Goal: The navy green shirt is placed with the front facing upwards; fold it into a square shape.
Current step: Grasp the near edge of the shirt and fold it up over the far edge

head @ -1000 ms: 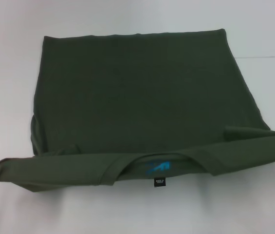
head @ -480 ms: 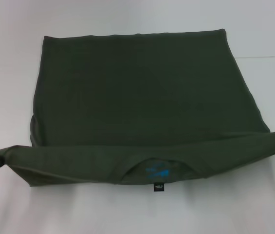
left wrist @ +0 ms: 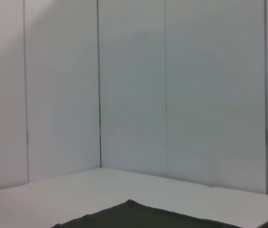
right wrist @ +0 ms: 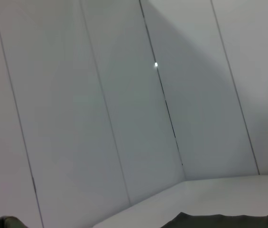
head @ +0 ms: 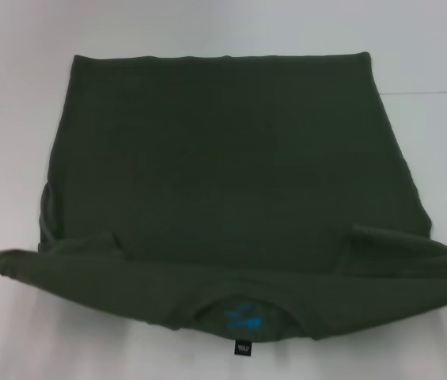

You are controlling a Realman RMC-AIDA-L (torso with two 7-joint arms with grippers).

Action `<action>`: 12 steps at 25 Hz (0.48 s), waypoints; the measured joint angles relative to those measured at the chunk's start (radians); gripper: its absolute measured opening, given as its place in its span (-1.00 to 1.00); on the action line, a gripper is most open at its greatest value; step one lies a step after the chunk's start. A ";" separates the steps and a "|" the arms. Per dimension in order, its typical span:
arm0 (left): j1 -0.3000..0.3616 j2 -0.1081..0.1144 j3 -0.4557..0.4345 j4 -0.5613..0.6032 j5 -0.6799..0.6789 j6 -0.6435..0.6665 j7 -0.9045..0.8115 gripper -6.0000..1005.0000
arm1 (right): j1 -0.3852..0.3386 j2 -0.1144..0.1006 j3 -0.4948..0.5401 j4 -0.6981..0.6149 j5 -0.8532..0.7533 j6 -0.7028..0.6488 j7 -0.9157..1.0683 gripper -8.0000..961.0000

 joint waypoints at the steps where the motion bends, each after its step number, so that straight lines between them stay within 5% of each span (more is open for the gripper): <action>1: 0.008 -0.002 0.008 0.002 0.000 0.005 0.011 -0.95 | -0.012 0.000 -0.020 0.001 0.019 0.000 -0.006 -0.92; 12: 0.087 -0.027 0.055 0.018 -0.001 0.022 0.092 -0.95 | -0.120 0.001 -0.185 -0.002 0.134 -0.002 -0.060 -0.92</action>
